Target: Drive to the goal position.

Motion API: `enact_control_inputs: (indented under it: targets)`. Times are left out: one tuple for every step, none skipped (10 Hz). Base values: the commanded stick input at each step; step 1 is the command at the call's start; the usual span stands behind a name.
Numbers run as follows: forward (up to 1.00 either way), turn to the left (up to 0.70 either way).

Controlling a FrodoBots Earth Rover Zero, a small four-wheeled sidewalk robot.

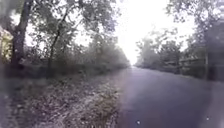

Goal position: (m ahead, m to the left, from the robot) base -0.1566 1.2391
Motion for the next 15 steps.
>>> enact_control_inputs:
  targets:
    - [0.22,-0.78]
    - [0.16,-0.84]
    - [0.11,-0.89]
    - [0.05,-0.95]
    - [0.0,-1.0]
    - [0.0,-1.0]
    - [0.0,-1.0]
    - [0.0,-1.0]
    - [0.0,-1.0]
    - [0.0,-1.0]
    - [0.0,-1.0]
    - [0.0,-1.0]
    - [0.0,-1.0]
    - [0.0,-1.0]
    - [0.0,-1.0]
